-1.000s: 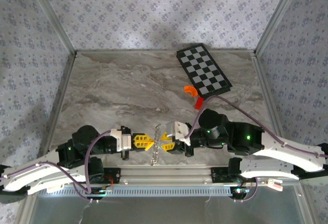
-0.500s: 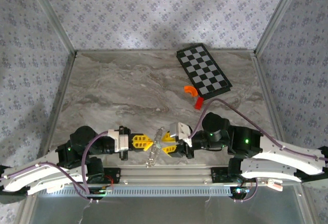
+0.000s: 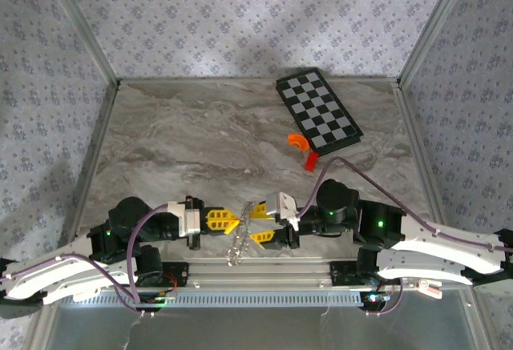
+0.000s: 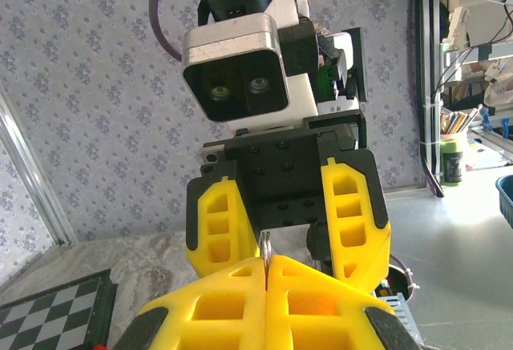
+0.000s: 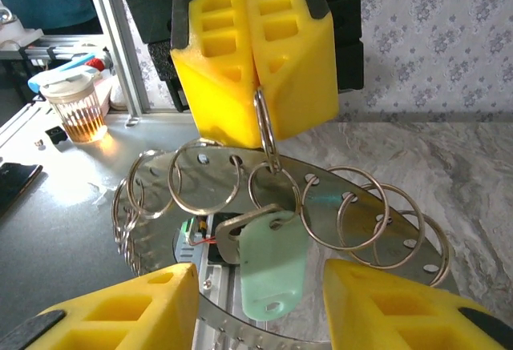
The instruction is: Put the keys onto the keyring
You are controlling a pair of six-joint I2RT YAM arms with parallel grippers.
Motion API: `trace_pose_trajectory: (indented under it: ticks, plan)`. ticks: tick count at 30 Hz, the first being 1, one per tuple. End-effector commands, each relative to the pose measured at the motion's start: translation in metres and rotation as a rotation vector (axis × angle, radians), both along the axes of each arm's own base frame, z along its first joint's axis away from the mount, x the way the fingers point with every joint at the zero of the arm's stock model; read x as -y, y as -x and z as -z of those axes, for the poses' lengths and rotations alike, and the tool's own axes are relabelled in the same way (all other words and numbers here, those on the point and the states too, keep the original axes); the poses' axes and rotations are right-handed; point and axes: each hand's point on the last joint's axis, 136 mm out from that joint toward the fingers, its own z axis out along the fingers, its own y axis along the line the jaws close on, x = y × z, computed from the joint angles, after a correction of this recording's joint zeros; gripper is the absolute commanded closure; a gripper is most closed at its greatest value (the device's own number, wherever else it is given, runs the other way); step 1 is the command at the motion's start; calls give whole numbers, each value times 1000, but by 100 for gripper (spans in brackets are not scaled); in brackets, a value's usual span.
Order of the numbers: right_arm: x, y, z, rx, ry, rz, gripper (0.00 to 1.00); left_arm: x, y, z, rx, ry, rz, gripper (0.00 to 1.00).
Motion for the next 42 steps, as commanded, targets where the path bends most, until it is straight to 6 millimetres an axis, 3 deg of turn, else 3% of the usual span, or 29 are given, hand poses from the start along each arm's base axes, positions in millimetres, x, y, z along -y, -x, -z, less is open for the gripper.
trace_pose_trajectory:
  ticks: [1,7,15,31,42]
  plan:
    - [-4,6,-10,-12,-52,-32,53,-8,2,-27,22,101,-3,100]
    - [-11,4,-5,-17,-43,-32,53,-7,2,-27,21,111,2,100]
    - [-13,0,-7,-13,-60,-18,61,-6,3,-26,16,111,12,100]
    - [-11,-14,-8,0,-80,48,88,-7,5,-31,29,112,16,100]
    - [1,-21,-10,24,-67,103,96,-8,5,-32,33,107,15,100]
